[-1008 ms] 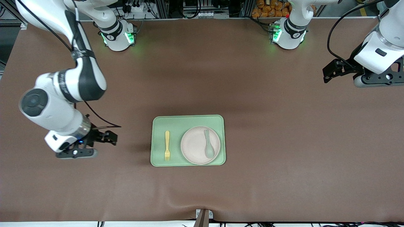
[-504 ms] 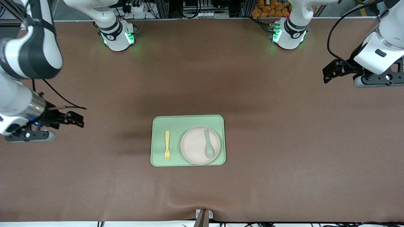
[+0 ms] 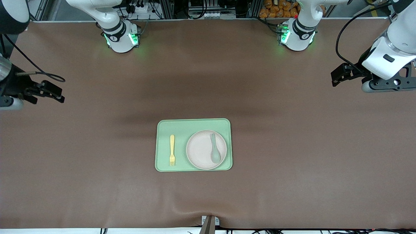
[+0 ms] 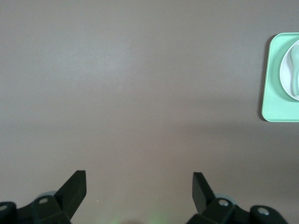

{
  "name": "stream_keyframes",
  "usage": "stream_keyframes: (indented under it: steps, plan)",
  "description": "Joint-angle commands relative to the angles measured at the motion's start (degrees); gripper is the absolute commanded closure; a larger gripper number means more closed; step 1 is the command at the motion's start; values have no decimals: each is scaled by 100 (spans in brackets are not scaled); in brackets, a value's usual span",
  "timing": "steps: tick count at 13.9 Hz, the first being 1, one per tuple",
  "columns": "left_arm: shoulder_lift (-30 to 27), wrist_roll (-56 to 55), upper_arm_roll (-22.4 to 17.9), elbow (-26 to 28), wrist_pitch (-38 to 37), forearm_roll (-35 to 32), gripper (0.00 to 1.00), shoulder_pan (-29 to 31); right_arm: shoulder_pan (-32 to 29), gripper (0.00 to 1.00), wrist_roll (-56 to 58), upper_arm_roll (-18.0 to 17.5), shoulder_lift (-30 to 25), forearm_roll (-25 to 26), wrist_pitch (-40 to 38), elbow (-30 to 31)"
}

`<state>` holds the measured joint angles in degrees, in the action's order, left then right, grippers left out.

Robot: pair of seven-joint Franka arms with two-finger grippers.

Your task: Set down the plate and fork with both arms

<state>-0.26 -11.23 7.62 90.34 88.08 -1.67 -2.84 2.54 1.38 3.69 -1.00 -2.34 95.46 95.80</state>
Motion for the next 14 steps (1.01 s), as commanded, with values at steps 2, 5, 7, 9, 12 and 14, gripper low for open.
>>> stream_keyframes:
  steps: [2, 5, 7, 9, 12, 14]
  plan:
    - [-53, 68, 11, 36, 60, 88, 0, 38, -149, 0, 38, -96, -709, 14, 149, 897]
    - [-53, 68, 11, 36, 69, 88, 0, 29, -367, 0, 56, -105, -403, 40, 131, 495]
    - [-53, 77, 11, 36, 69, 87, 0, 38, -429, 0, 38, -105, -42, 32, -192, -102]
    - [-62, 85, 11, 36, 69, 88, 0, 38, -456, 0, -23, -105, 143, 32, -448, -473]
    - [-71, 85, 11, 45, 69, 88, 0, 20, -430, 0, -6, -105, 144, 49, -449, -544]
    - [-62, 85, 11, 54, 69, 88, 0, 11, -404, 0, 29, -114, 144, 40, -449, -571]
